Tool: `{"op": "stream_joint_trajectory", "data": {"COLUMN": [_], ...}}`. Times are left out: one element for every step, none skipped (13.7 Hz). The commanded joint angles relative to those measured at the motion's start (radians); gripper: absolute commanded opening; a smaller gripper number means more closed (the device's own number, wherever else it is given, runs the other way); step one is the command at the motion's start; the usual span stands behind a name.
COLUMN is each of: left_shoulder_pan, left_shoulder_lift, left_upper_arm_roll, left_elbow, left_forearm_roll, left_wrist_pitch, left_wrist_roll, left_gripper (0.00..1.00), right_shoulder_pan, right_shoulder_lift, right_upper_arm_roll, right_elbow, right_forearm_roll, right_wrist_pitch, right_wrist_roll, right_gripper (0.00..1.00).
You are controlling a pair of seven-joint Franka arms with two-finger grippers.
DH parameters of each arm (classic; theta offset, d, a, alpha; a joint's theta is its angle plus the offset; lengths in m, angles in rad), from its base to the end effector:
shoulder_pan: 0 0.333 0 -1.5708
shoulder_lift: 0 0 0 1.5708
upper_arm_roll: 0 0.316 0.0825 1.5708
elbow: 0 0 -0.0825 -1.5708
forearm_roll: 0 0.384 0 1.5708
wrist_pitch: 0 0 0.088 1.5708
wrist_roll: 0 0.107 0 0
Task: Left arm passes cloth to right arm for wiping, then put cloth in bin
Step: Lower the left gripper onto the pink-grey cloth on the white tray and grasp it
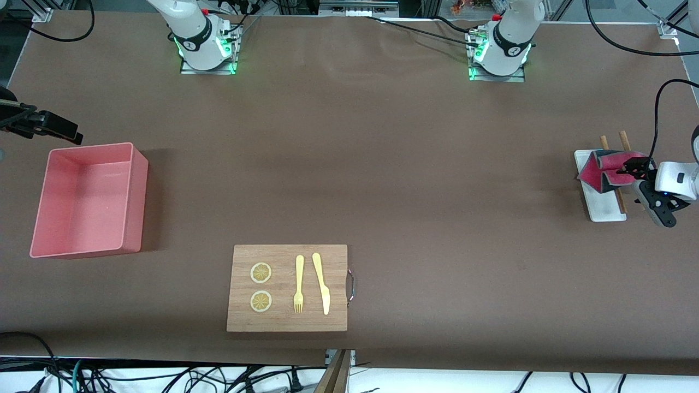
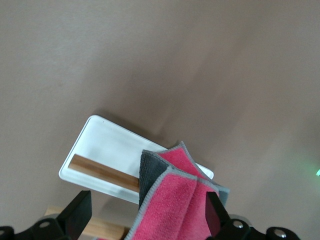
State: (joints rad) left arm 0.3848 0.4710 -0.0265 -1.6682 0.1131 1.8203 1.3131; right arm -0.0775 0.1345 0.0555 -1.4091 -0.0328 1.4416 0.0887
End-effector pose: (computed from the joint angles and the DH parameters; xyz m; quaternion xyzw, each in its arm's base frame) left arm 0.5911 0.2329 0.3112 0.8657 -0.4726 -0.1401 0.0868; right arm 0.5821 -0.0190 0.6127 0.9970 -0.0566 -0.0504 0.0143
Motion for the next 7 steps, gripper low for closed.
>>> {"op": "stream_joint_trajectory", "data": {"left_shoulder_pan": [0.040, 0.045, 0.045, 0.046, 0.049, 0.058, 0.063], "left_shoulder_lift": [0.035, 0.041, 0.043, 0.043, 0.041, 0.041, 0.043], "left_upper_arm_roll": [-0.012, -0.012, -0.012, -0.010, -0.010, -0.012, -0.012], "left_elbow": [-0.004, -0.004, -0.005, -0.008, -0.016, -0.019, -0.022], "left_forearm_roll": [-0.010, -0.026, -0.026, -0.027, -0.027, -0.030, -0.030], "left_wrist_pitch": [0.037, 0.039, 0.037, 0.034, 0.033, 0.033, 0.033], "left_wrist_roll": [0.121, 0.139, 0.144, 0.144, 0.144, 0.144, 0.144], "left_gripper": [1.00, 1.00, 1.00, 1.00, 1.00, 1.00, 1.00], "right_shoulder_pan": [-0.007, -0.007, -0.007, -0.007, -0.007, -0.007, -0.007], "right_shoulder_lift": [-0.018, -0.018, -0.018, -0.018, -0.018, -0.018, -0.018], "right_upper_arm_roll": [0.001, 0.001, 0.000, 0.001, 0.001, 0.000, 0.001], "right_elbow": [-0.014, -0.014, -0.016, -0.014, -0.014, -0.014, -0.014], "right_forearm_roll": [0.017, 0.017, 0.017, 0.017, 0.017, 0.017, 0.017], "right_wrist_pitch": [0.002, 0.002, 0.003, 0.002, 0.002, 0.002, 0.002], "right_wrist_roll": [0.003, 0.003, 0.003, 0.003, 0.003, 0.003, 0.003], "right_gripper": [0.99, 0.99, 0.99, 0.99, 0.99, 0.99, 0.99]}}
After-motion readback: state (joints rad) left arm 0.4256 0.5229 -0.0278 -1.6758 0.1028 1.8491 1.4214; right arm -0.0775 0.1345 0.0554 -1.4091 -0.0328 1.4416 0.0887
